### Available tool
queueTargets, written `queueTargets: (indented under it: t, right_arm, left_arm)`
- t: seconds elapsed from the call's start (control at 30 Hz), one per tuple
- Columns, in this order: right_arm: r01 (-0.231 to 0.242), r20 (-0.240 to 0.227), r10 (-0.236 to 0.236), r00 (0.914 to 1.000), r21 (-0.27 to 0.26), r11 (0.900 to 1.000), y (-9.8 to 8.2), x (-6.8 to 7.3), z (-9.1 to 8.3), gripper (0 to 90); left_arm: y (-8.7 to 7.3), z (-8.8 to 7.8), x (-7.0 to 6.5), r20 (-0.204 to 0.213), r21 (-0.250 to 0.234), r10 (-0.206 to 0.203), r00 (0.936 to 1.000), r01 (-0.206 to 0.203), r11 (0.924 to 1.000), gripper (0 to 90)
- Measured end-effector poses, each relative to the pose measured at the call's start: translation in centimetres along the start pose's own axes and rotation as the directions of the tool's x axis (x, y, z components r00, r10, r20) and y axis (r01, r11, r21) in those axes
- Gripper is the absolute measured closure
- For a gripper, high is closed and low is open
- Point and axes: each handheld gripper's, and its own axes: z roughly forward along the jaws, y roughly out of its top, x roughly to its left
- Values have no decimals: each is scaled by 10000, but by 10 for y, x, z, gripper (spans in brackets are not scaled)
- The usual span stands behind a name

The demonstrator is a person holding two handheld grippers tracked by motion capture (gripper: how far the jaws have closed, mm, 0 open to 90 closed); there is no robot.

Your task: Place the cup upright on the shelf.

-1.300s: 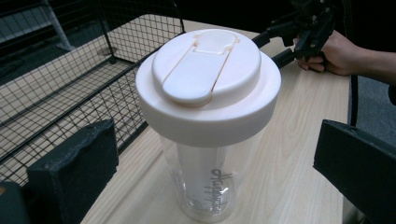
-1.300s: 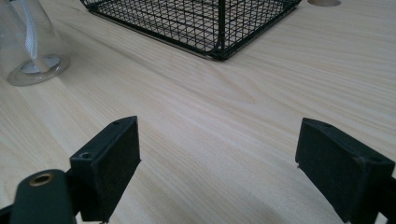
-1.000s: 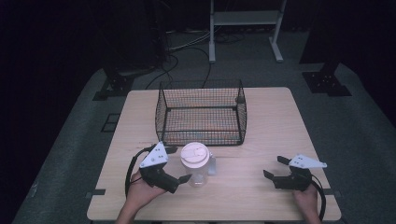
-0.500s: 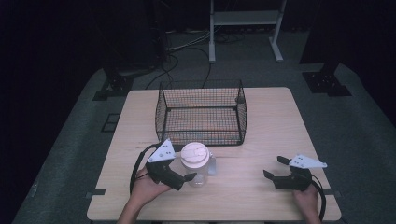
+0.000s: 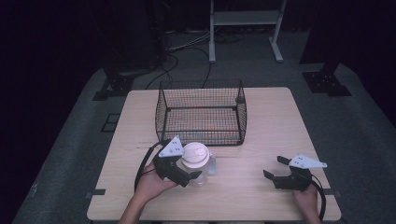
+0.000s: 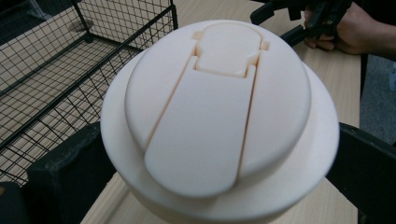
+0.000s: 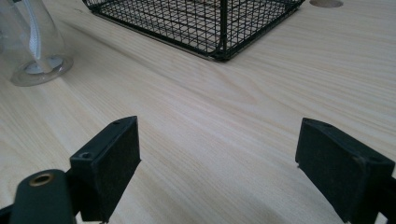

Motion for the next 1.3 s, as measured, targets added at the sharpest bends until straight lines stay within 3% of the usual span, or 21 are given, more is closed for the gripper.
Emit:
queueTargets:
  t: [0.27,0.9,1.3]
  right_arm:
    - [22,-9,-22,10000,-7,10000,0,0,0,129]
    - [45,-27,-45,10000,-9,10000,0,0,0,129]
    - [36,-36,-36,10000,-22,10000,0,0,0,129]
  left_arm:
    - [2,7,3,121,380,-146,9998,141,9992,0]
    - [7,13,7,537,710,-394,9978,355,9968,47]
    - [18,14,5,580,1289,-177,9982,101,9916,52]
